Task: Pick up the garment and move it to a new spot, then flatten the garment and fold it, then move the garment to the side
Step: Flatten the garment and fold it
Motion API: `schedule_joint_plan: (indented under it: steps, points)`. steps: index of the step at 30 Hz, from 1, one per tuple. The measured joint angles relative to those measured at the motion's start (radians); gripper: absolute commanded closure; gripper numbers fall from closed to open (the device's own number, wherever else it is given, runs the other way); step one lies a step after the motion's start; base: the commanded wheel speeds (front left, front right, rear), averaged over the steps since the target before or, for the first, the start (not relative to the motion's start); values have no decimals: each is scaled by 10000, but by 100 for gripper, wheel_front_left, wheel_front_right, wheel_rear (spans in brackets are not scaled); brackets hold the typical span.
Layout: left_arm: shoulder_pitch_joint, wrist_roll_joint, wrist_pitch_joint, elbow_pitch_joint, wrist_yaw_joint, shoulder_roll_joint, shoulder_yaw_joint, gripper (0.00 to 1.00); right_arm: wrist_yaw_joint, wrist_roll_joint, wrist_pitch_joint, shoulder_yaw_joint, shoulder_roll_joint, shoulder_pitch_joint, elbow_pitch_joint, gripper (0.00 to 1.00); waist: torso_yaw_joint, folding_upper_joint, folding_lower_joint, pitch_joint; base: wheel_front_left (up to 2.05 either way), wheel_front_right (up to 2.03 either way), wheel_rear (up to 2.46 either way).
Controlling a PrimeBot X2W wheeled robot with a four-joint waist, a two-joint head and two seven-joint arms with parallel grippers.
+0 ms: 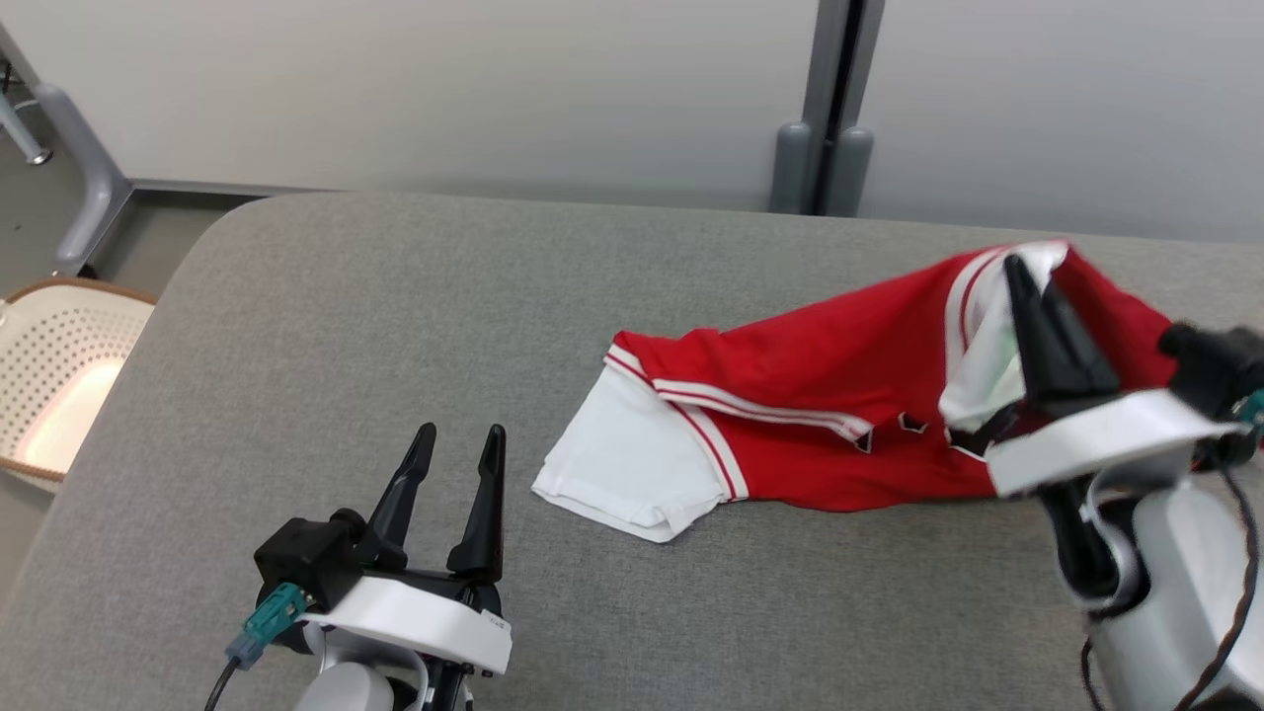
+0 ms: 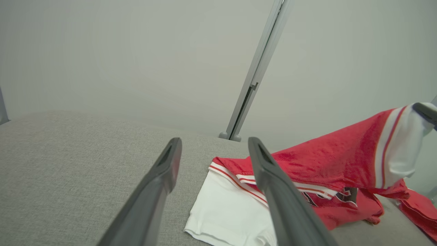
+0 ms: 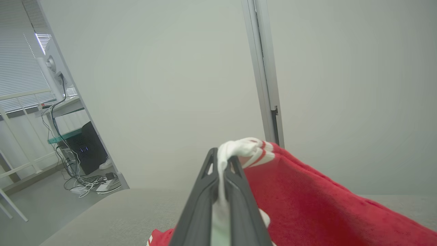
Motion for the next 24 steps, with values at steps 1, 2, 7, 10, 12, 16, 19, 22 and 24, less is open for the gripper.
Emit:
schedule_joint_plan:
  steps: [1,2,7,10,12,16,19,22,24]
  points:
    - [-41,-54,2,-31,17,0,-59,0,0,-102,196,-138,-88,-354,-21,100,104,-1,0,99,0,0,0]
    - [-91,-109,0,-69,33,-2,-128,0,-2,-155,360,-284,-203,-738,-23,100,210,0,0,206,0,0,0]
    - [-381,-439,0,-230,140,2,-629,0,0,-424,1191,-679,-1162,-2756,479,100,890,0,0,800,0,0,0]
    - [-582,-759,0,-349,215,8,-1032,0,0,-876,1521,-464,-2132,-3868,1166,100,1383,0,0,1201,0,0,0]
    - [-613,-842,0,-380,236,4,-1172,0,0,-888,1605,-372,-2401,-4232,1413,100,1558,0,0,1341,0,0,0]
    - [-812,-1131,0,-489,339,2,-1613,0,0,-1064,1822,307,-3290,-5573,2397,100,2243,0,0,1886,0,0,0]
    - [-876,-1313,0,-527,408,12,-1860,0,0,-1007,1956,945,-3718,-6325,3252,100,2756,-1,0,2225,0,0,0]
    - [-950,-1473,2,-606,441,10,-2130,0,0,-1001,2010,1714,-4040,-7153,4468,0,3350,-1,0,2586,0,0,0]
    - [-978,-1526,0,-650,497,12,-2182,0,0,-1032,2013,2238,-4033,-7540,4957,0,3529,0,0,2778,0,0,0]
